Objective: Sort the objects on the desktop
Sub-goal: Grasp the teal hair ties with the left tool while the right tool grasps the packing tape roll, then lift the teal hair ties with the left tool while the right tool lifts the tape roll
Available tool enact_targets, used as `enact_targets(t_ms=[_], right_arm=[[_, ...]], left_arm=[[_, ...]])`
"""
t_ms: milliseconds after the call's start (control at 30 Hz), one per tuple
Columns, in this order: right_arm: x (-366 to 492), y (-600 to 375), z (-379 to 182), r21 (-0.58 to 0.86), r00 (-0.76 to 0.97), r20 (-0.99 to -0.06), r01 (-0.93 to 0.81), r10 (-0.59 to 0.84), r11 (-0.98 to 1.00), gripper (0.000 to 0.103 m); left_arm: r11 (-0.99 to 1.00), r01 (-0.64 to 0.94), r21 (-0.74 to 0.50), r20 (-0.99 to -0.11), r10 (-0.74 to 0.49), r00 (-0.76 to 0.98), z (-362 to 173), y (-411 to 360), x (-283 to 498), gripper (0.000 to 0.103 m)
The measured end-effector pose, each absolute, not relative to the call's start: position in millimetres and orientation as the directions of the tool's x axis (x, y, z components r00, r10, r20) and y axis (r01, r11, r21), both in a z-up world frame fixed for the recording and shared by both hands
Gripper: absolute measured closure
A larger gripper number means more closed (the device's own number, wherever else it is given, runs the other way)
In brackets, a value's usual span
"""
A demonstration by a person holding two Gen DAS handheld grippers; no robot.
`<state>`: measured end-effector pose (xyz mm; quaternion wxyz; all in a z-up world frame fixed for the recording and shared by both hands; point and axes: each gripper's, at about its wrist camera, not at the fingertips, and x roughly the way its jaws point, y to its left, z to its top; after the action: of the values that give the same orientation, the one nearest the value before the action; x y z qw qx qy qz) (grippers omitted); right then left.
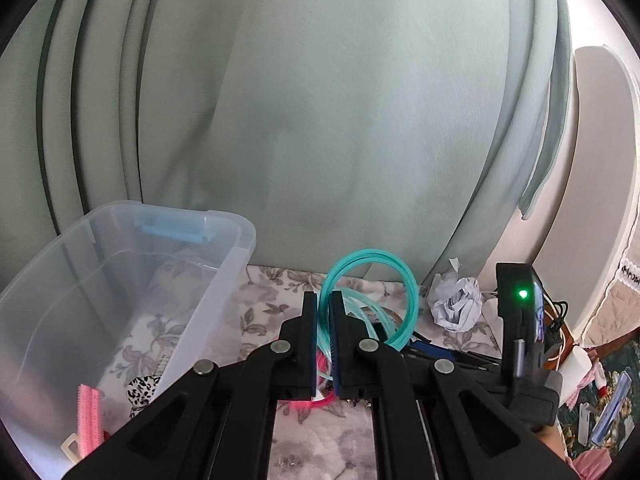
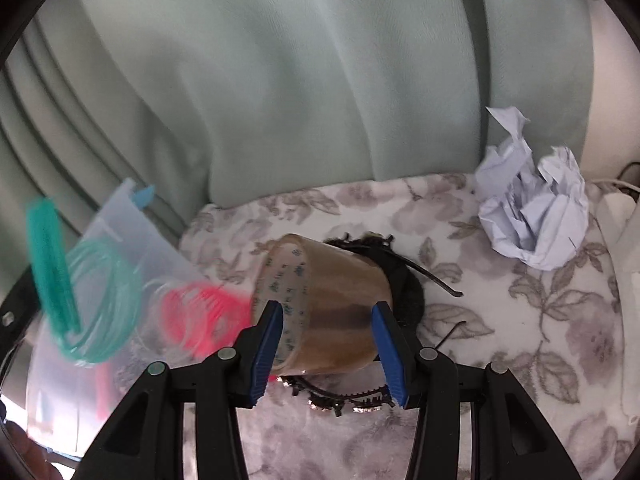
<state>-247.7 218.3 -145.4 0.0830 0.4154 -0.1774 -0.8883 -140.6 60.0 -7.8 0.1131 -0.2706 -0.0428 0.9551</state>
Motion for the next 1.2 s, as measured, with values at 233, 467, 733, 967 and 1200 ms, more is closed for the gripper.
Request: enact_targets(t_ms=[233,467,733,967,1200], right_arm=[[-233.2,239.3,-157.4,0.416,-0.64,-0.716,-0.072,-0.278,-0.906,0.067],[-230.0,247.0,-167.7,0.432,-0.634,-0.721,-0.096,-0.28,-0.897,0.077],[-231.6,250.4,-180.8,0.458,-0.622,-0.724,-0.108,-0.299,-0.883,0.094],[-227.2,256.7,-184.8,0.5,-0.64,-0.693,-0.095,-0.332,-0.861,0.095],[-224.2,260.3,-187.8,0.53,-0.656,-0.667,-0.084,-0.353,-0.844,0.095]], left_arm=[[-0.966,-0.203,-0.161,-0.506,0.257,-0.824,-9.8,54.7,-134.8,0.1],[-0.963,-0.216,-0.16,-0.512,0.268,-0.816,-11.0,55.8,-134.0,0.1],[-0.952,-0.285,-0.115,-0.591,0.296,-0.75,-37.7,78.2,-126.8,0.1],[-0.936,-0.351,-0.01,-0.671,0.266,-0.692,-74.4,103.6,-115.8,0.056],[-0.948,-0.313,0.047,-0.726,0.183,-0.663,-101.8,106.8,-122.6,0.055]])
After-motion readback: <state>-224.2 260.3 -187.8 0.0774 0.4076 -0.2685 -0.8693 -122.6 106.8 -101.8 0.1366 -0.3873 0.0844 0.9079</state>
